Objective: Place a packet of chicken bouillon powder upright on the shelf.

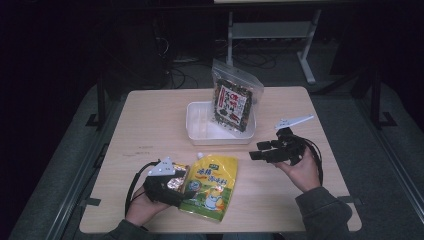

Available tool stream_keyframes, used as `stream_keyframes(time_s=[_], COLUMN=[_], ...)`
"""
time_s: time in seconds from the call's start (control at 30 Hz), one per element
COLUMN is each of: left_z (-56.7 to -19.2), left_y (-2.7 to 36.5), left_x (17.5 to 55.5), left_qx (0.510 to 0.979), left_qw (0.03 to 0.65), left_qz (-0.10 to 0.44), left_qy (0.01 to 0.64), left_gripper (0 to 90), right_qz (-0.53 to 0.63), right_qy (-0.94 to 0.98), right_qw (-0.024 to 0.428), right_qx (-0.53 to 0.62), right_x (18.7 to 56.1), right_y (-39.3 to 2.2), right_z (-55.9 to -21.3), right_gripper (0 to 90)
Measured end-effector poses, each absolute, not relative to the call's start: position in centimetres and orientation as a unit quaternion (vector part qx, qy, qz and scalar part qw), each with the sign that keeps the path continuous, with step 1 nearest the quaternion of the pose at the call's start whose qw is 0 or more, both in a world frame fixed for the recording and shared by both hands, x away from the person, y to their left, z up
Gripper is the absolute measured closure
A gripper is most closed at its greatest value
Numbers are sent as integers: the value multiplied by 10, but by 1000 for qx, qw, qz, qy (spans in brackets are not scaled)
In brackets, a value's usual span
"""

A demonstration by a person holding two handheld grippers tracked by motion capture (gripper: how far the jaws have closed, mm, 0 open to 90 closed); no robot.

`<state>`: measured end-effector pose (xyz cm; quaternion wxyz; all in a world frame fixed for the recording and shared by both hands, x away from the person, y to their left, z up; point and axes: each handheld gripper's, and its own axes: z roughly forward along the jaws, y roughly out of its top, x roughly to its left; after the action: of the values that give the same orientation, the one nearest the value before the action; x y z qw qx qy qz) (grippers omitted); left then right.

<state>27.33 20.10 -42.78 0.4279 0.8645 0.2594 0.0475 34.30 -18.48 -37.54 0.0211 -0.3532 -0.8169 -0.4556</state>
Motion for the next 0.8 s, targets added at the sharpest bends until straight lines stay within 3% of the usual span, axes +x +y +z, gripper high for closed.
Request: stream_keyframes(time_s=[0.8], left_z=[-428], left_y=[201], left_x=[274], left_qx=[866], left_qw=[423], left_qz=[52], left_qy=[261], left_gripper=[174], right_qz=[-414], right_qy=[-838], right_qw=[53], right_qx=[-352], right_x=[340], right_y=[-150], right_z=[-398], right_gripper=[407])
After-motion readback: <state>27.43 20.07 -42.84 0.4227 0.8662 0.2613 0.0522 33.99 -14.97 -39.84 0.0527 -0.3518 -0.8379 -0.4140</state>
